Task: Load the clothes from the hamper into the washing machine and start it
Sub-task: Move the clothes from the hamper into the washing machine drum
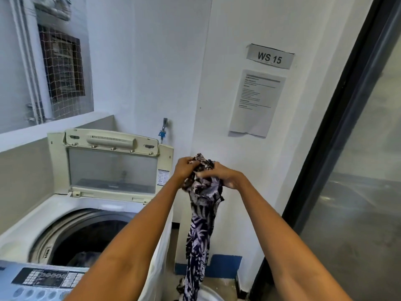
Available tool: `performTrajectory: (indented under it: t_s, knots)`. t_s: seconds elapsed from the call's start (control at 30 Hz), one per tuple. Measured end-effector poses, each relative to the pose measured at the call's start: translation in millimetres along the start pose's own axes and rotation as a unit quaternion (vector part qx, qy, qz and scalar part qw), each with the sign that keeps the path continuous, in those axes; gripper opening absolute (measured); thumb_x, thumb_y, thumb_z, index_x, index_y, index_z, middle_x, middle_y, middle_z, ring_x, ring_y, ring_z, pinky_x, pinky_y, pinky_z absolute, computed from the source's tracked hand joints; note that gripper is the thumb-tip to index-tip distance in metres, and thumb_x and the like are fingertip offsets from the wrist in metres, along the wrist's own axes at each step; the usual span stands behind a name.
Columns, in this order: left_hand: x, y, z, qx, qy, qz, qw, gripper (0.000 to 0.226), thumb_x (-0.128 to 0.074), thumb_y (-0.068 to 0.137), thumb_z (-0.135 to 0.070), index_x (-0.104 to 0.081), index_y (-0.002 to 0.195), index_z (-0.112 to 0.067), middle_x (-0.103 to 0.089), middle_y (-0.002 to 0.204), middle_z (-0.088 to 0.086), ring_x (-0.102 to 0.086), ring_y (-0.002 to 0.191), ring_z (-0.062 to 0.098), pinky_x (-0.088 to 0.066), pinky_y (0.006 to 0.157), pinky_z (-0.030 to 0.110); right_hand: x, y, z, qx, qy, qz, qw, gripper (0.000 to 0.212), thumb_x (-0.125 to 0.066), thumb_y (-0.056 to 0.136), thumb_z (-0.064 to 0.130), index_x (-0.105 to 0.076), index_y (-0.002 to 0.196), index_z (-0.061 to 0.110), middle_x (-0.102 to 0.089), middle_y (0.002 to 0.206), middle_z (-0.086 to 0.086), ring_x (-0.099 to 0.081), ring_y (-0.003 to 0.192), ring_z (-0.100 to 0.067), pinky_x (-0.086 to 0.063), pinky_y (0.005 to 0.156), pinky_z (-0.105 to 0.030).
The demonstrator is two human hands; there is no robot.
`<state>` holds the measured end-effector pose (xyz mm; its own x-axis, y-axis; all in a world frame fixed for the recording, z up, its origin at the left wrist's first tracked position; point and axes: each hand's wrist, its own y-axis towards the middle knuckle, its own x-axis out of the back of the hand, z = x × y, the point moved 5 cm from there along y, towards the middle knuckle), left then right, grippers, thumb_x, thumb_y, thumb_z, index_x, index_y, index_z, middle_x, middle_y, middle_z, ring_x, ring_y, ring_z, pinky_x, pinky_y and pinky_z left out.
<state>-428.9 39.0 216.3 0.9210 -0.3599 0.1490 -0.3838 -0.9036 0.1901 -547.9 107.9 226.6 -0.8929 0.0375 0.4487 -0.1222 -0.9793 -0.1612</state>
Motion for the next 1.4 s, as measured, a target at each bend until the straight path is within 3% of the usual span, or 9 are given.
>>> performTrajectory:
  t_s: [0.1,0.27,0.43,0.57,0.77,0.9,1.0,1.1,1.4]
  knots:
    - [16.7,4.9,-8.1,0.003,-0.009,-0.145,0.989,0.022,-0.056,0.091,-0.018,-0.066,0.103,-0.001,-0.068,0.107,0.019,-0.062,0.099,0.032,-0.043,0.079,0.029,5.5,2.8,-10.0,-0.024,-0.358,-0.013,0.933,0.073,-0.075,0.069,0.020,-0.036,0.130,0.005,-0.039,0.132,-0.017,-0.049,0.114,-0.035,-0.047,0.091,-0.040]
    - [37.2,13.7,-20.6,0.045,-0.064,-0.243,0.967,0.023,-0.042,0.097,-0.013,-0.054,0.112,0.000,-0.061,0.115,0.021,-0.057,0.107,0.035,-0.044,0.089,0.038,40.8,-18.8,-27.3,-0.044,-0.431,-0.272,0.859,0.037,-0.055,0.090,0.022,-0.046,0.123,0.008,-0.051,0.125,-0.015,-0.053,0.112,-0.033,-0.047,0.085,-0.036]
    - [43.2,29.7,2.0,0.099,-0.108,-0.216,0.965,0.024,-0.050,0.093,-0.011,-0.056,0.113,0.000,-0.062,0.117,0.022,-0.060,0.100,0.033,-0.051,0.084,0.038,47.7,-18.2,-70.5,-0.188,-0.052,-0.267,0.944,0.034,-0.048,0.091,0.020,-0.058,0.115,-0.003,-0.062,0.106,-0.021,-0.062,0.101,-0.039,-0.051,0.090,-0.045]
    - [46.7,29.3,6.4,0.039,0.058,-0.047,0.996,0.057,-0.072,0.081,-0.025,-0.045,0.127,-0.004,-0.059,0.117,0.019,-0.058,0.095,0.027,-0.050,0.078,0.033,54.4,0.0,-63.7,-0.124,0.298,-0.270,0.907,0.021,-0.043,0.087,-0.007,-0.051,0.069,0.001,-0.052,0.072,-0.015,-0.051,0.061,-0.028,-0.049,0.060,-0.040]
    - [43.9,-8.3,8.6,0.050,0.473,0.300,0.827,0.090,-0.066,0.078,-0.054,-0.022,0.147,-0.016,-0.029,0.153,0.008,-0.032,0.138,0.028,-0.026,0.115,0.044,94.1,14.2,-29.2,-0.037,0.488,-0.331,0.807,0.022,-0.031,0.080,-0.015,-0.044,0.088,0.001,-0.048,0.084,-0.016,-0.050,0.072,-0.027,-0.049,0.069,-0.049]
    - [45.1,-3.6,-19.3,-0.067,0.590,0.166,0.787,0.038,-0.062,0.085,-0.043,-0.062,0.105,-0.010,-0.066,0.104,0.007,-0.062,0.097,0.024,-0.049,0.087,0.034,72.6,1.8,8.3,0.016,0.455,-0.300,0.839,0.021,-0.037,0.081,-0.016,-0.052,0.080,-0.001,-0.055,0.075,-0.016,-0.052,0.067,-0.026,-0.052,0.067,-0.043]
    - [44.4,8.2,-37.0,-0.119,0.437,0.023,0.891,0.039,-0.062,0.085,-0.038,-0.060,0.101,-0.003,-0.062,0.097,0.014,-0.060,0.091,0.028,-0.046,0.077,0.034,41.0,-3.0,27.2,0.042,0.407,-0.213,0.887,0.018,-0.045,0.084,-0.010,-0.055,0.074,0.002,-0.055,0.053,-0.011,-0.054,0.049,-0.022,-0.051,0.047,-0.028]
    - [25.5,0.2,-46.6,-0.121,0.164,0.065,0.977,0.032,-0.070,0.082,-0.031,-0.063,0.106,-0.011,-0.066,0.094,0.004,-0.062,0.085,0.016,-0.047,0.076,0.027,13.1,-0.2,45.4,0.083,0.292,-0.115,0.946,0.018,-0.052,0.094,0.019,-0.065,0.093,0.005,-0.065,0.085,-0.012,-0.063,0.071,-0.024,-0.053,0.067,-0.034]
    - [58.1,2.7,-40.8,0.005,-0.193,-0.189,0.963,0.023,-0.071,0.074,-0.004,-0.061,0.094,-0.006,-0.068,0.091,0.014,-0.067,0.088,0.030,-0.056,0.084,0.043,3.5,-6.1,29.2,0.184,0.048,-0.118,0.975,0.063,-0.056,0.091,0.039,-0.029,0.145,0.019,-0.035,0.145,-0.009,-0.041,0.131,-0.022,-0.039,0.099,-0.033]
